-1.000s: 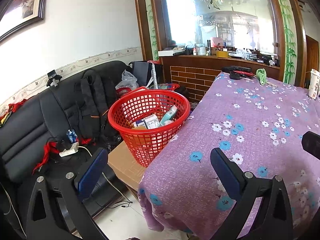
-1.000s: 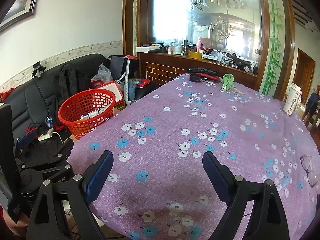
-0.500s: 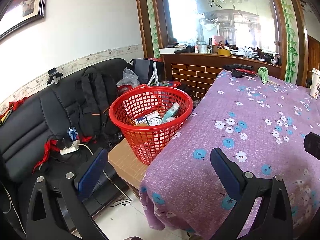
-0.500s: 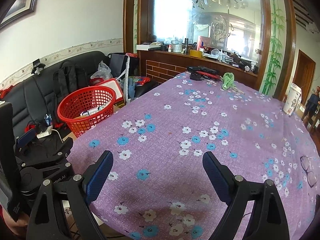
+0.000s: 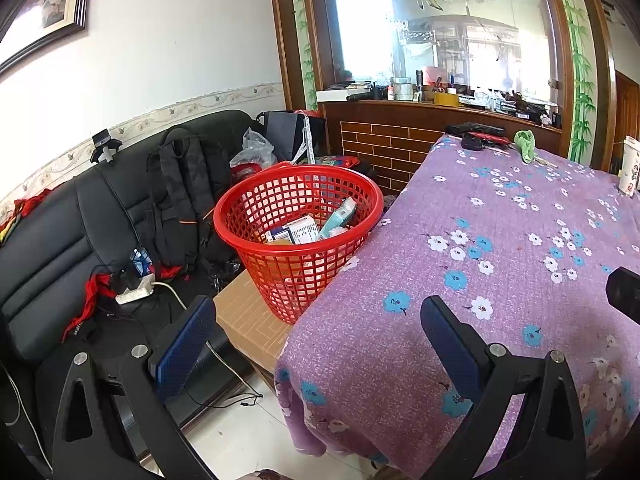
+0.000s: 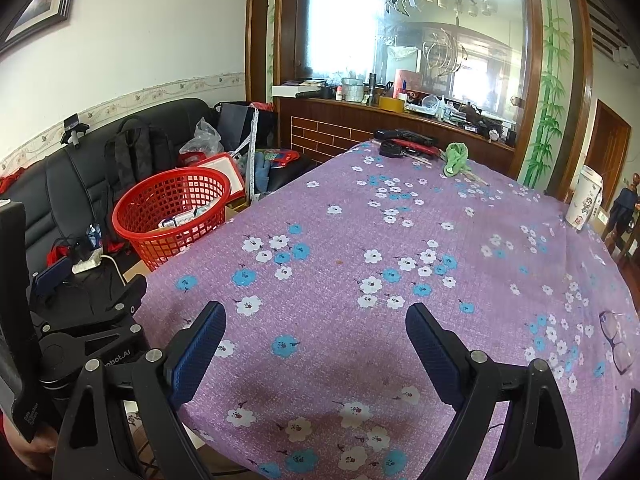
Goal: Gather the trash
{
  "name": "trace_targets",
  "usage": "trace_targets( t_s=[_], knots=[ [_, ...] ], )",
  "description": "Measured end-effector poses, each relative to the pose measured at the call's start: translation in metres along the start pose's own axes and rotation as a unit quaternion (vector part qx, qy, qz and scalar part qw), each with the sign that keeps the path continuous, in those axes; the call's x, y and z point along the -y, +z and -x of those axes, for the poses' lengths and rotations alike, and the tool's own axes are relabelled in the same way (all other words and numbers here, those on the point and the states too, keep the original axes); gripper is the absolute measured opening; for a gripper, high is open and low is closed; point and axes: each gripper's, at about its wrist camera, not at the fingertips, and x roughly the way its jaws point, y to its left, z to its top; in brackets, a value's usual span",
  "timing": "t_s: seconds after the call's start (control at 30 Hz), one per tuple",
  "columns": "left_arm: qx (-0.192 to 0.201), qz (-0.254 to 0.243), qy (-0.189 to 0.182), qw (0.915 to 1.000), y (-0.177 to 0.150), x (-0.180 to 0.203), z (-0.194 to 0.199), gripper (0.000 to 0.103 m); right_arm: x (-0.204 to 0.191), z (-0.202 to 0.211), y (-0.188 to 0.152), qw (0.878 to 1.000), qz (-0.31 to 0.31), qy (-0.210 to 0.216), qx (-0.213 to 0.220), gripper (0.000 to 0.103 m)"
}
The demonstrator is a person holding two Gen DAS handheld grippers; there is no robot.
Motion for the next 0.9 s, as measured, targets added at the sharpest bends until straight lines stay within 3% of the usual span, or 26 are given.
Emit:
trace_targets(
  t_s=[0.9],
  knots=[
    [-0.002,0.000,0.003,1.0000,-0.0032,-0.0033,-0.0038,0.102,0.0055,-0.0053,-0.0015,1.000,0.003,-0.009,-0.007,0.094]
  ],
)
